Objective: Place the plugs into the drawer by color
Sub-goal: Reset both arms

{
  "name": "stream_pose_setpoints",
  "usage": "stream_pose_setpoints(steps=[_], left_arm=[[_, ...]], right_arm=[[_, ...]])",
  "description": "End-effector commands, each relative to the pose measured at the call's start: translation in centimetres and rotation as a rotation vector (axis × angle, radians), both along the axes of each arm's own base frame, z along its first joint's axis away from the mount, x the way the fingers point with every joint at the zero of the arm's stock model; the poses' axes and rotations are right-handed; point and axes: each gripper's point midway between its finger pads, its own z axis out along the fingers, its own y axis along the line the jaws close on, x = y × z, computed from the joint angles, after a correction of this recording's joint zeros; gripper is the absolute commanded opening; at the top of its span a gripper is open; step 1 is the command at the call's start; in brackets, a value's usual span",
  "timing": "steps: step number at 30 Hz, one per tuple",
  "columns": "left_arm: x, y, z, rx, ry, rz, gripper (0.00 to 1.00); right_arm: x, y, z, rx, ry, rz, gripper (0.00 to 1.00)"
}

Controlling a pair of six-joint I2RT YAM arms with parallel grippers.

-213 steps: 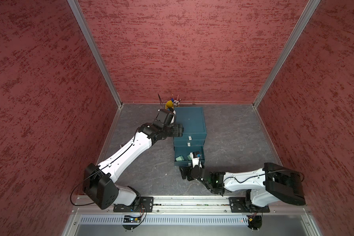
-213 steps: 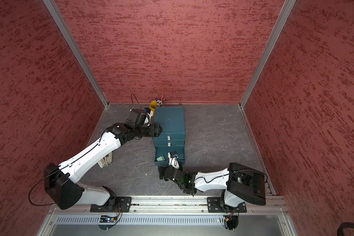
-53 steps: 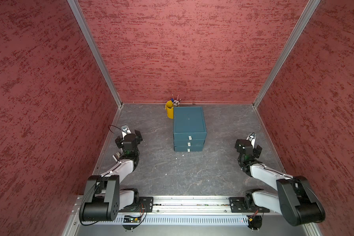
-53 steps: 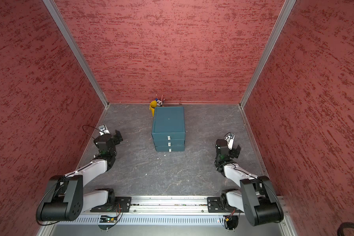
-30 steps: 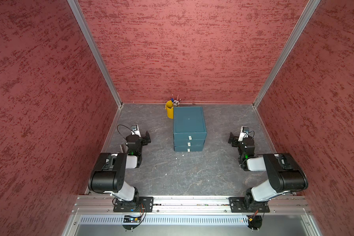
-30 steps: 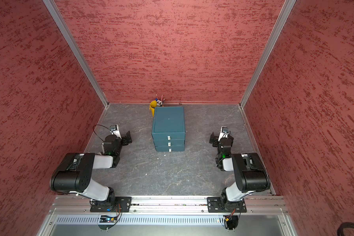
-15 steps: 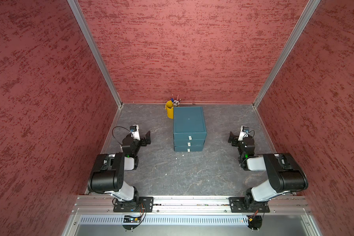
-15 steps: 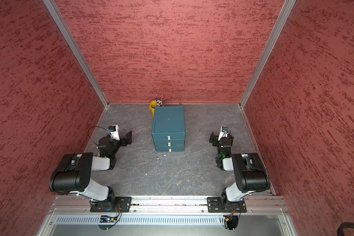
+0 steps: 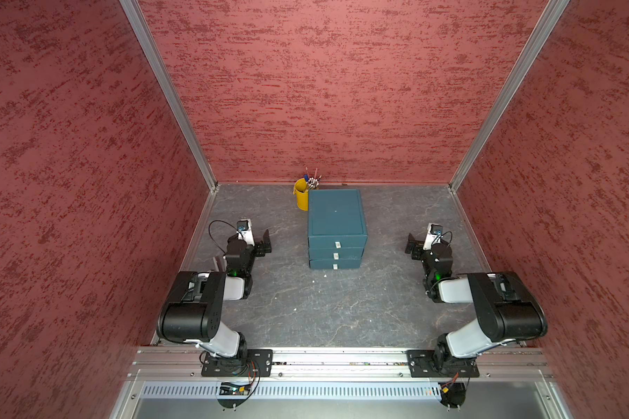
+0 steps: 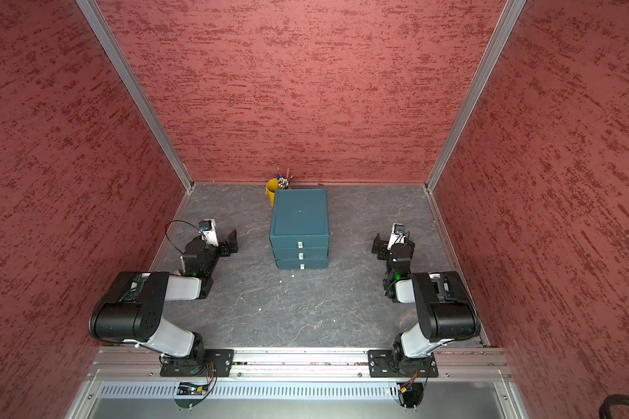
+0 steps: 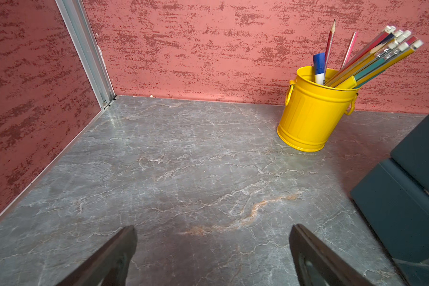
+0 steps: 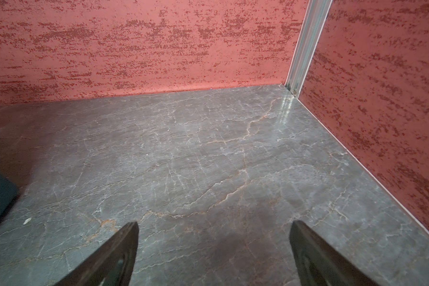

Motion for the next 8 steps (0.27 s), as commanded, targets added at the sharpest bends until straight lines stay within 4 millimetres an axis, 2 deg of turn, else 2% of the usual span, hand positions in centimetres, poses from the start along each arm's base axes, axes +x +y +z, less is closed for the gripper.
stream_pose_setpoints(steps=[1,8], left_arm=[[-0.02,0.3,0.3,0.018,-0.013,0.014,1.0],[0.02,0.26,0.25,0.015,-0.008,0.007,1.0]], right_arm=[[0.88,0.24,1.29,0.0,-0.03,0.014,0.98],[0.73,0.51,1.33,-0.002,-0.035,0.028,0.99]])
